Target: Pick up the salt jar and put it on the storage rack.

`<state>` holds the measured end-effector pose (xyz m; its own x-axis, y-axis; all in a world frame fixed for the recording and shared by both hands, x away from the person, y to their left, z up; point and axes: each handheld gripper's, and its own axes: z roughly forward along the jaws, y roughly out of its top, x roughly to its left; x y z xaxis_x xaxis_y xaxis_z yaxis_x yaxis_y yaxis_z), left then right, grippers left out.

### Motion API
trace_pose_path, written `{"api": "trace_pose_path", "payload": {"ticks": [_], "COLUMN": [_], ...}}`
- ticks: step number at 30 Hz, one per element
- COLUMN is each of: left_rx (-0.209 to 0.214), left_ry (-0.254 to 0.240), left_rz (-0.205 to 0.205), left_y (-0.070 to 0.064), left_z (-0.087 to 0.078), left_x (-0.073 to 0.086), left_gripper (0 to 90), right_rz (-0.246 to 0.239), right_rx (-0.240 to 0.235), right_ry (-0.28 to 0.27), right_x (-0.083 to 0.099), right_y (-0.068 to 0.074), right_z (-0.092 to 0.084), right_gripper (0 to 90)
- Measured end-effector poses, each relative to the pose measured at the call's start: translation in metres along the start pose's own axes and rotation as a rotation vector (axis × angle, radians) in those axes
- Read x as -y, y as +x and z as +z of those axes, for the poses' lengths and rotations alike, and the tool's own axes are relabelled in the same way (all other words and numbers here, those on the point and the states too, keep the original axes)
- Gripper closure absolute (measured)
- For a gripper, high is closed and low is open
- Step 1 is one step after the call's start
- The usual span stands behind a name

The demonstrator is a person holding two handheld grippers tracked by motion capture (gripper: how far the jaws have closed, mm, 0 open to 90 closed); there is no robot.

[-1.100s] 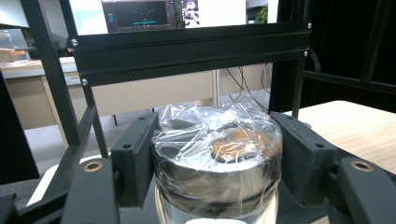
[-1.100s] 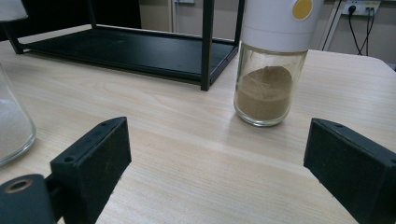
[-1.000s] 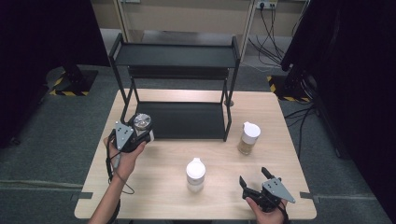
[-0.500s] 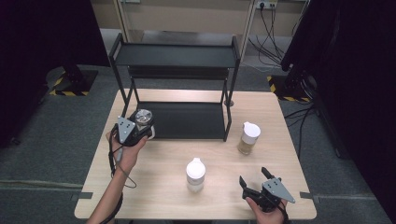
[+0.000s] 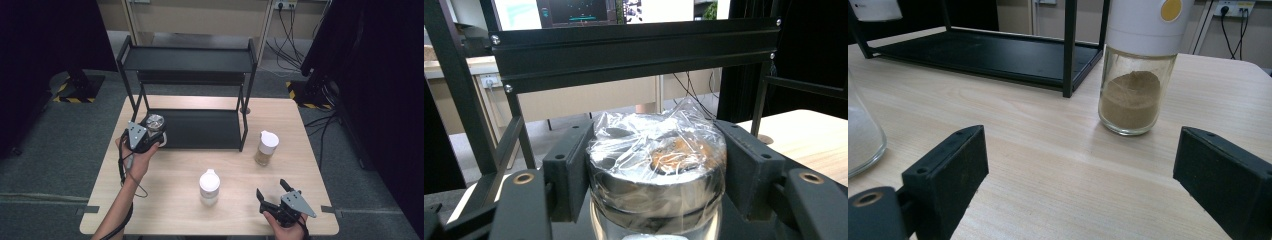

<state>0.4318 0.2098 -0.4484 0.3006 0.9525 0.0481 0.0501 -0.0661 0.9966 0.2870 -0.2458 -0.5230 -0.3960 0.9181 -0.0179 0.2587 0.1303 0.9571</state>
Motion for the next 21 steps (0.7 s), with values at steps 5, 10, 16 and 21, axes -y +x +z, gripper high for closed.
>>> {"api": "trace_pose_path", "payload": {"ticks": [5,10,16,21], "left_rx": [-0.005,-0.009,-0.011,-0.012], "left_ry": [0.004,0.012,0.019,0.027], "left_rz": [-0.006,-0.005,-0.001,-0.006], "left_y": [0.001,0.002,0.002,0.003], "left_z": [0.004,0.009,0.017,0.025], "left_x": [0.001,0.001,0.001,0.001], "left_gripper": [35.3,35.3,35.2,35.3], "right_rz": [0.001,0.001,0.002,0.002], "right_rx": [-0.001,-0.001,0.000,-0.001], "right_ry": [-0.001,-0.001,-0.002,-0.002], "right_x": [0.000,0.000,0.000,0.000], "right_y": [0.000,0.000,0.000,0.000], "right_z": [0.000,0.000,0.000,0.000], "right_gripper": [7.5,7.5,7.5,7.5]}}
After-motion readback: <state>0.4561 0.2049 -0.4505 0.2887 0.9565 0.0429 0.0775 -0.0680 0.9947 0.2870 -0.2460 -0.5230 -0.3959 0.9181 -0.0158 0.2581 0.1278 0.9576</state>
